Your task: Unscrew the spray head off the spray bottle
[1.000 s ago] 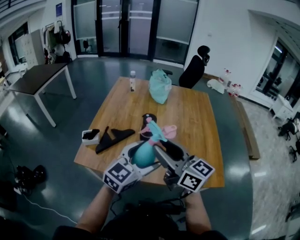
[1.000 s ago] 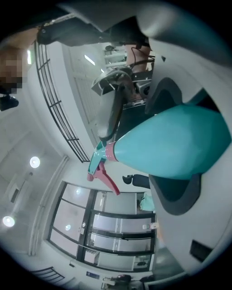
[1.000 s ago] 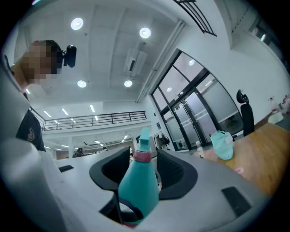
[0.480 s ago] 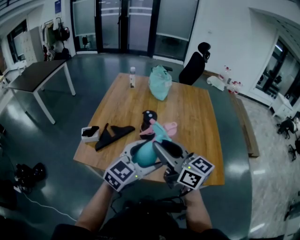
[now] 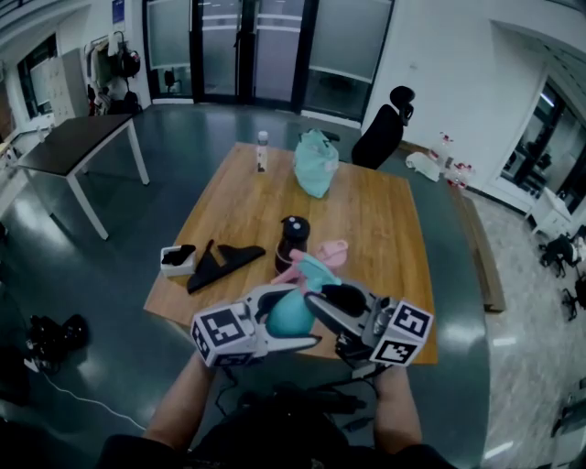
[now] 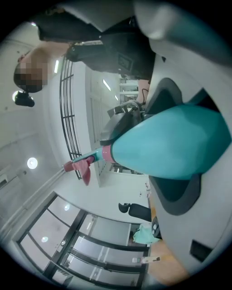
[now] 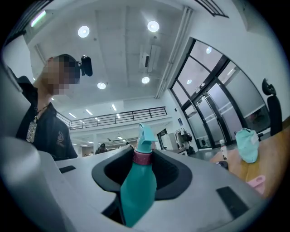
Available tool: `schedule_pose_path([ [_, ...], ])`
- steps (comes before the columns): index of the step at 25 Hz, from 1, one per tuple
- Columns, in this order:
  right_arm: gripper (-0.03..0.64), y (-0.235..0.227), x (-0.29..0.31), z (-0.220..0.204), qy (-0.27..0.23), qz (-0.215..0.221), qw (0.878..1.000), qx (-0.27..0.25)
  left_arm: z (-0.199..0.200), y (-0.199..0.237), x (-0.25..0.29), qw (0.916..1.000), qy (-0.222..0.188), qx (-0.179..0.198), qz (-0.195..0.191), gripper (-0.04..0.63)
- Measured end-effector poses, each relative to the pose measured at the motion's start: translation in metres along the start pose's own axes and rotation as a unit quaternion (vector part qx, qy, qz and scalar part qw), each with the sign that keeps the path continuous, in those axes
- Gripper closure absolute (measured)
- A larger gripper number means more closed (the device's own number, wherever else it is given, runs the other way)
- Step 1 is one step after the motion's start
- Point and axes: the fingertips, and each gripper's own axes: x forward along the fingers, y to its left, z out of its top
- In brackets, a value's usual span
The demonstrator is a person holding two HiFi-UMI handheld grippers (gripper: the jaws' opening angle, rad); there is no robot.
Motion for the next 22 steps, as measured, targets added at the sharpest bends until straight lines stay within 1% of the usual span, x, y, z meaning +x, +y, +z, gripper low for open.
schedule_pose_path([
  [2,0.482,0.005,-0.001,0.001,0.000,0.018,1.000,-0.003,0.003,-0.006,0.000,0.9998,-0.008,-0.001,-0.015,0.176],
  [3,0.482,0.006,-0.001,0.001,-0.001,0.022,1.000,-0.005,0.003,-0.007,0.000,0.9998,-0.010,-0.001,-0.016,0.176],
  [6,0.480,0.009,0.000,0.001,-0.004,0.017,1.000,-0.012,0.003,-0.005,-0.001,0.9998,-0.018,0.000,-0.005,0.176],
  [7,0.464,0.009,0.001,0.001,-0.002,0.011,1.000,-0.015,0.006,-0.003,-0.001,0.9997,-0.025,0.000,0.001,0.176],
  [8,0.430,0.009,0.003,0.000,0.002,0.003,1.000,-0.017,0.008,-0.001,-0.002,0.9995,-0.031,-0.001,0.009,0.176],
  [10,0.422,0.003,0.006,-0.001,0.004,-0.026,0.999,-0.022,0.008,0.008,-0.004,0.9989,-0.032,-0.002,0.035,0.177],
  [12,0.422,-0.007,0.004,0.000,-0.004,-0.065,0.998,-0.021,0.007,0.022,-0.006,0.9966,-0.026,0.002,0.078,0.176],
  [14,0.423,-0.016,0.002,0.002,-0.013,-0.098,0.995,-0.016,0.003,0.035,-0.006,0.9922,-0.015,0.014,0.123,0.178],
  [16,0.423,-0.022,0.004,0.001,-0.010,-0.128,0.992,-0.016,-0.001,0.044,-0.005,0.9872,-0.001,0.023,0.158,0.176],
  [19,0.423,-0.032,0.010,-0.004,0.011,-0.171,0.985,-0.023,-0.008,0.050,-0.002,0.9820,0.017,0.034,0.185,0.176],
  [22,0.432,-0.037,0.014,-0.008,0.017,-0.192,0.981,-0.019,-0.014,0.051,0.002,0.9781,0.037,0.050,0.199,0.178],
])
